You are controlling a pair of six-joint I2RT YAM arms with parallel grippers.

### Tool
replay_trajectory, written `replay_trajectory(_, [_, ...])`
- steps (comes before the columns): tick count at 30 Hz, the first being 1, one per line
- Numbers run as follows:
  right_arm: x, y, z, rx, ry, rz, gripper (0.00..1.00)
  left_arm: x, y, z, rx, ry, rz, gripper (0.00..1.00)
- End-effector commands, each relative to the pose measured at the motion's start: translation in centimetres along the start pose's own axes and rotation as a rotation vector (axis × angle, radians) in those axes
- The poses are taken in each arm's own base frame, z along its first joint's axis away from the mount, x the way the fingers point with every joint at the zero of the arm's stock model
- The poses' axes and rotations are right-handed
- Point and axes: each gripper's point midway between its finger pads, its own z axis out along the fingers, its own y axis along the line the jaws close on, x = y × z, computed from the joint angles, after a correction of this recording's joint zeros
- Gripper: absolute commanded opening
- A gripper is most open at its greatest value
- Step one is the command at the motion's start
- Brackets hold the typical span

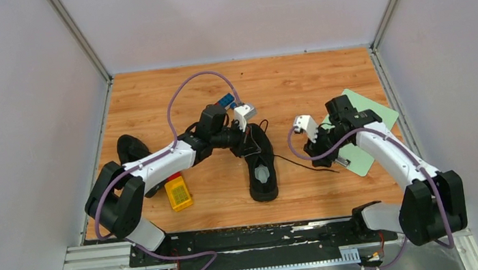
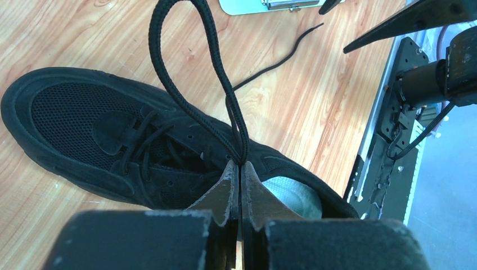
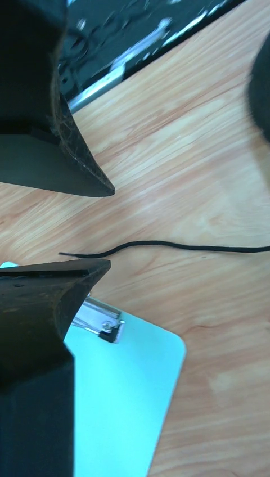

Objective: Tie the shoes
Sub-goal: Wrap the shoelace around the shoelace.

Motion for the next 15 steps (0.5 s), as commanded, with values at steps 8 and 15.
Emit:
replay_trajectory(8, [5.5, -3.5, 1.2, 0.113, 0.222, -0.307, 0.36, -1.7, -0.2, -0.1, 0.021, -0.046, 0.041, 0.0])
replay_trajectory(15, [6.8, -4.2, 1.0, 0.125, 0.303, -0.291, 0.36, -1.7, -0.2, -0.1, 0.02, -0.046, 0.041, 0.0])
